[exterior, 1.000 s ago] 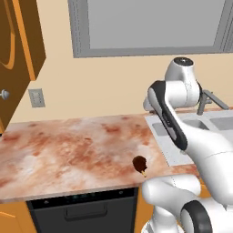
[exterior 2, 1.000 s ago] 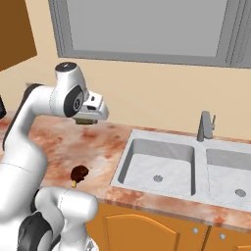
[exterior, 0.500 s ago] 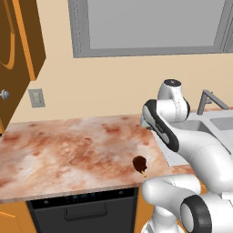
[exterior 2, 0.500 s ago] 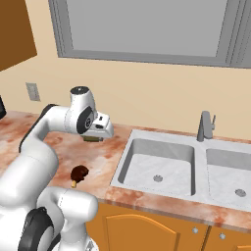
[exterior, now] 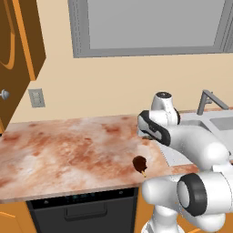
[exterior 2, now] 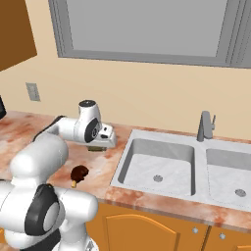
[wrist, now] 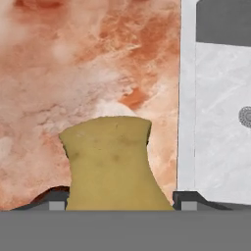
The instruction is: Open the cabinet. Pick the sponge and place it next to the sink. Then close the cabinet.
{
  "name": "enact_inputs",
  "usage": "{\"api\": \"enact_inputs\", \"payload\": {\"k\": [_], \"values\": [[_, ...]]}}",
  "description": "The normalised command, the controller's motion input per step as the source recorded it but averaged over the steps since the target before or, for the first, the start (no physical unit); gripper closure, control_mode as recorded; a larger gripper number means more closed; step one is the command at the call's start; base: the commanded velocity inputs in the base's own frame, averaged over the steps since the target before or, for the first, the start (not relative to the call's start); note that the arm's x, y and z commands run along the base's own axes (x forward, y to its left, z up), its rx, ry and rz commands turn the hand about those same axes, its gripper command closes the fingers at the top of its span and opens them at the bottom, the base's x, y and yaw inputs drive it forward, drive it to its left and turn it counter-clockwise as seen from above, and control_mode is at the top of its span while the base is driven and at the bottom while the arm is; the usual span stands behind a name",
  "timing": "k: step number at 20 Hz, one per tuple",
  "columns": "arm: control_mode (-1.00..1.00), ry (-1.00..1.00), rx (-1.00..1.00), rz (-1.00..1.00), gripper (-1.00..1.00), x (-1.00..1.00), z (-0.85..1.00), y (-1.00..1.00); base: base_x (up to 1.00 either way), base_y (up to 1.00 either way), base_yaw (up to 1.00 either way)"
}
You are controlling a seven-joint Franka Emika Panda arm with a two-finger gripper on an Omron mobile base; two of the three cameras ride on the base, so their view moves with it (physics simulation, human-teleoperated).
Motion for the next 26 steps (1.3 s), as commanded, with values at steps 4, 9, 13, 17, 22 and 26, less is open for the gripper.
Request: {"api": "enact_inputs", "payload": {"k": [4,9,13,17,22,26], "values": [[-1.0,0.13,0.0,0.11,1.0,0.43,-0.42,-0.04,0.0,0.0,0.0],[-1.0,0.08,0.0,0.07,1.0,0.59,-0.61,-0.18,0.0,0.0,0.0],[-1.0,0.12,0.0,0.03,1.0,0.32,-0.41,-0.15,0.0,0.0,0.0],[-1.0,0.09,0.0,0.04,1.0,0.22,-0.3,-0.14,0.0,0.0,0.0],[-1.0,0.01,0.0,0.05,1.0,0.15,-0.25,-0.06,0.0,0.0,0.0],[-1.0,0.0,0.05,0.05,1.0,0.17,-0.14,-0.15,0.0,0.0,0.0]]}}
